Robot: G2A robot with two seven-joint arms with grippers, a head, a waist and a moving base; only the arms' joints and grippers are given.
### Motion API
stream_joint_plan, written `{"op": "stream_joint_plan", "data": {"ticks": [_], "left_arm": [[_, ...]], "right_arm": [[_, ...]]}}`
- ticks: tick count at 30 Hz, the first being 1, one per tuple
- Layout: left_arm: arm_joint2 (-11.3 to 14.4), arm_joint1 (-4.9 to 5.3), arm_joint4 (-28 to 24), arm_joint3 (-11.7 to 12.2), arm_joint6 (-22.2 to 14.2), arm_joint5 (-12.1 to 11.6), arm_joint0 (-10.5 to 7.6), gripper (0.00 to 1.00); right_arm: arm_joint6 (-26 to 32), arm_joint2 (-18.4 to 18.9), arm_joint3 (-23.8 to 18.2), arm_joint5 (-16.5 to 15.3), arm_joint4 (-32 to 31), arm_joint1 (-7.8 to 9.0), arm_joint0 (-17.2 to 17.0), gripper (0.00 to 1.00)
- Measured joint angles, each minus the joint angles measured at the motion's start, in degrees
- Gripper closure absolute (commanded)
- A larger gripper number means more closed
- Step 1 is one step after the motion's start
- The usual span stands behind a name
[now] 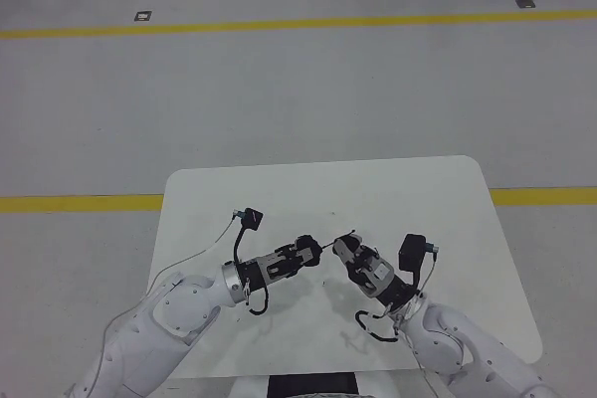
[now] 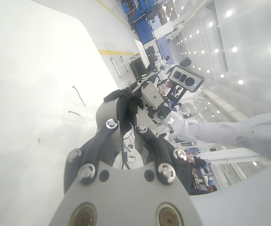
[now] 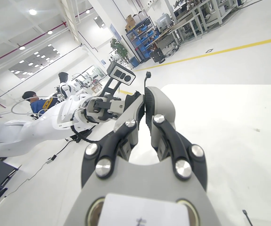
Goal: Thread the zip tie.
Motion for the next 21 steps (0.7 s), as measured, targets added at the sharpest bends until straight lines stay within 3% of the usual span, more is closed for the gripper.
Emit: {"op": "stream_joint_plan", "data": {"ticks": [21], "left_arm": [[0.0,0.0,0.0,0.0,0.0,0.0,0.0,1.0]], "right_arm": [[0.3,-1.4,1.1,0.0,1.0,0.23,1.2,1.0]]}}
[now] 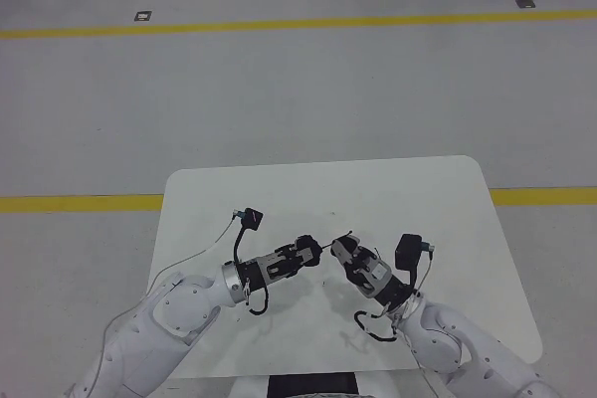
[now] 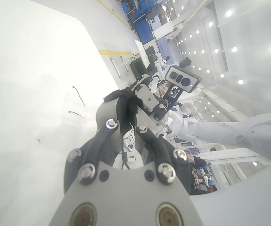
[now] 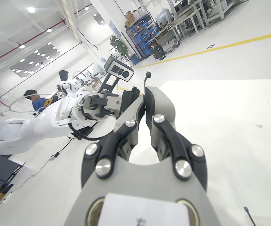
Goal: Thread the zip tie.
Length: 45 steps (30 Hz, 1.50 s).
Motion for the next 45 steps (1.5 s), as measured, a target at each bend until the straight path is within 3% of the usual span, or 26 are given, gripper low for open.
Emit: {"op": "stream_joint_plan", "data": {"ticks": [10,20,29,41,42,43,44,45], "left_arm": [[0.0,0.0,0.0,0.0,0.0,0.0,0.0,1.0],[0.0,0.0,0.0,0.0,0.0,0.0,0.0,1.0],[0.0,0.0,0.0,0.0,0.0,0.0,0.0,1.0],[0.0,0.0,0.0,0.0,0.0,0.0,0.0,1.0],[0.0,0.0,0.0,0.0,0.0,0.0,0.0,1.0],[0.0,0.0,0.0,0.0,0.0,0.0,0.0,1.0],[0.0,0.0,0.0,0.0,0.0,0.0,0.0,1.0],[0.0,0.0,0.0,0.0,0.0,0.0,0.0,1.0]], "right_arm": [[1.5,-1.3,0.8,0.0,-0.2,0.29,0.8,1.0],[-2.6,-1.5,0.0,0.0,-0.4,0.49,0.8,1.0],[-0.9,-2.7,0.6,0.0,-0.3,0.69,1.7,1.0],[-2.2,-2.0,1.2,0.0,-0.2,0.88,1.4,1.0],[-2.3,-1.8,1.1,0.0,-0.2,0.9,1.4,0.97],[-2.4,-1.7,1.1,0.0,-0.3,0.93,1.3,0.85],[-2.4,-1.6,1.0,0.0,-0.3,0.96,1.2,0.64],[-2.4,-1.5,0.9,0.0,-0.4,0.98,1.1,0.32]]}}
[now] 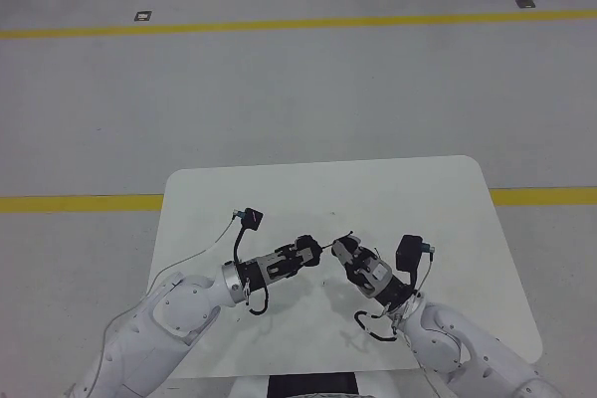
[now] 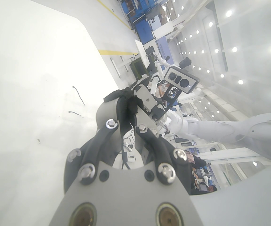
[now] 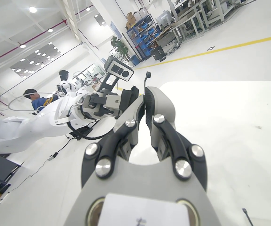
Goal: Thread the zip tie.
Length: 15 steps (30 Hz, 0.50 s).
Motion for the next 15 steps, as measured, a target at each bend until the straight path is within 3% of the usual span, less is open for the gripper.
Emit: {"op": "stream_joint_plan", "data": {"ticks": [1,15], "left_arm": [[0.0,0.0,0.0,0.0,0.0,0.0,0.0,1.0],[0.0,0.0,0.0,0.0,0.0,0.0,0.0,1.0]], "right_arm": [[0.0,0.1,-0.1,0.0,-0.1,0.02,-0.1,0.0],[-3.6,3.6,-0.4,0.0,-3.4,0.81,-3.1,0.0]]}}
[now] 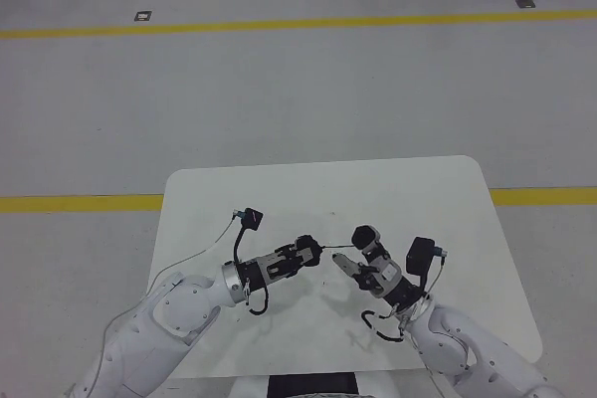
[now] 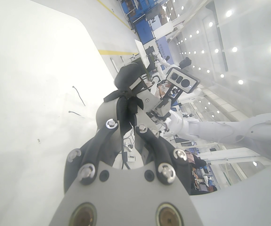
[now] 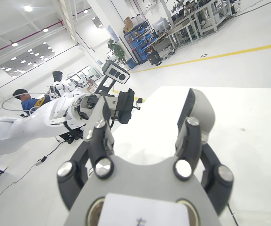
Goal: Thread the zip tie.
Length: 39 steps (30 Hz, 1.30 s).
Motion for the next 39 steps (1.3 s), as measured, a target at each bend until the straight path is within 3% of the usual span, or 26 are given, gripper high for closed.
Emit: {"op": "stream_joint_plan", "data": {"ticks": [11,22,27,32,39], "left_arm": [[0.0,0.0,0.0,0.0,0.0,0.0,0.0,1.0],[0.2,-0.07,-0.5,0.0,0.3,0.1,0.07,1.0],[0.5,-0.67,-13.1,-0.5,0.0,0.0,0.22,1.0],[-0.7,-1.27,-26.2,-0.4,-2.7,0.0,0.77,1.0],[-2.0,-2.35,-36.0,0.6,-7.0,0.0,1.57,1.0]], "right_arm": [[-10.7,7.0,0.2,0.0,1.1,0.94,-4.4,0.0],[-11.0,7.3,0.0,0.0,1.1,1.0,-4.5,0.0],[-11.0,7.3,0.0,0.0,1.1,1.0,-4.5,0.0],[-11.0,7.3,0.0,0.0,1.1,1.0,-4.5,0.0],[-11.0,7.3,0.0,0.0,1.1,1.0,-4.5,0.0]]}}
